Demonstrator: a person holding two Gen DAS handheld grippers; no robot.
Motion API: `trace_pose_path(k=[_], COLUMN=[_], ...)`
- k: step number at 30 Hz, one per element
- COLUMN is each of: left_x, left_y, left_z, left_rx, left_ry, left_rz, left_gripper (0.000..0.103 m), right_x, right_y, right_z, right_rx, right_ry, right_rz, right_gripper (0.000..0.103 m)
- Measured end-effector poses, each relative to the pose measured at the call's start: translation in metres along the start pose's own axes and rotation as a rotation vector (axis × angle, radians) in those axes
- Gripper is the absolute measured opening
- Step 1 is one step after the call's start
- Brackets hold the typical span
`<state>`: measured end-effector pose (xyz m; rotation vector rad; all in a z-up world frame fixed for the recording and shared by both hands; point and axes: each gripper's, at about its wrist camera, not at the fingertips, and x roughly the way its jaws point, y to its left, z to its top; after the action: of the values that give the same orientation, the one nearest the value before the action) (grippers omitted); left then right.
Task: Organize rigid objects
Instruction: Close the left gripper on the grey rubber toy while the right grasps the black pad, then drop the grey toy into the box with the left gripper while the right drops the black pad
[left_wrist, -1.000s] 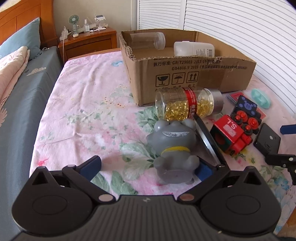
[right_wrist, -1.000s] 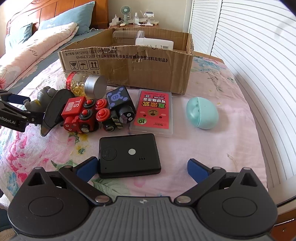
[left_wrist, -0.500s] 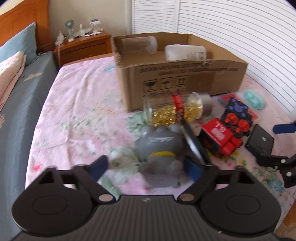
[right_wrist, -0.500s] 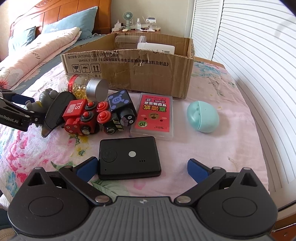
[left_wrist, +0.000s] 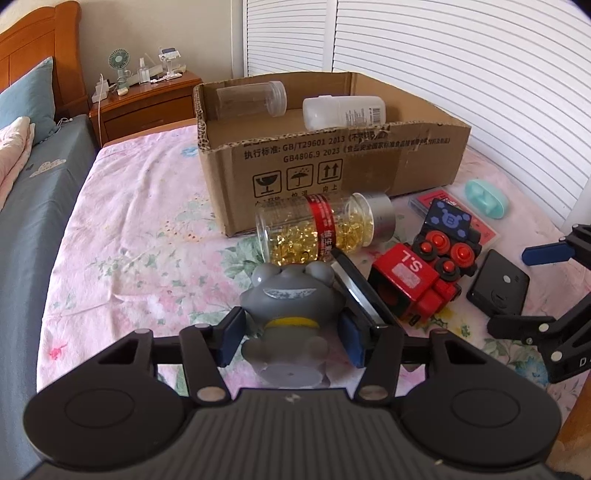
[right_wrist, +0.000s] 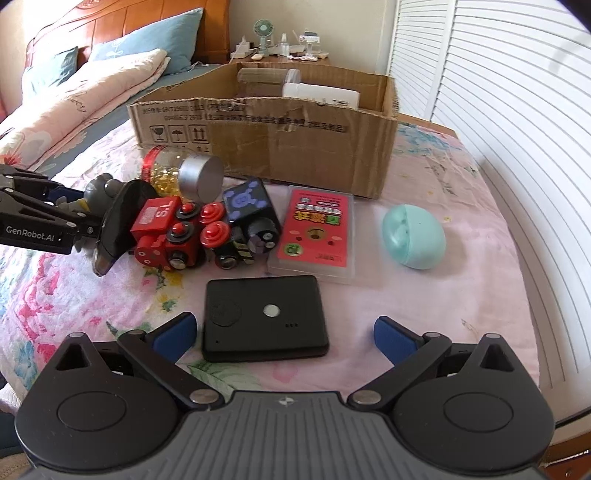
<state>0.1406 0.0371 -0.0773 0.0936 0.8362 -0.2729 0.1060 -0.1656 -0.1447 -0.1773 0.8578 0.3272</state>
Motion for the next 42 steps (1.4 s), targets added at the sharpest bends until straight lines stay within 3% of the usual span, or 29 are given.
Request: trace_pose_path(k=[3,11,17,31,42], left_x=[0.000,0.000,-0.007,-0.032,-0.064], left_y=[0.000,0.005,0.010,0.015,0.016], left_z=[0.000,0.002,0.004,0.009,0.027], left_rx=[-0.001,-0.007,0.013,0.069,0.082], left_ry=[-0.003,0.006,0.026,0.034,-0.034], left_rz=[0.001,-0.017,-0.027,-0.020,-0.051], left_gripper=[0.054,0.050,0.042,0.039,0.039], right_x=[0.002,-0.001,-0.004,-0.027,-0.044], right_y=[0.007,0.011,0.011,0.006,0.004], right_z=[0.004,0.012,0.014,0.025,0.039], right_rx=[-0.027,-0.051,-0.066,-0.107,-0.109], right_ry=[-0.008,0.008,0.033,0.006,-0.032], right_rz=[0.019,0.033,0.048,0.055,0.079], right_gripper=[0.098,0.074,0.074,0.074,0.074])
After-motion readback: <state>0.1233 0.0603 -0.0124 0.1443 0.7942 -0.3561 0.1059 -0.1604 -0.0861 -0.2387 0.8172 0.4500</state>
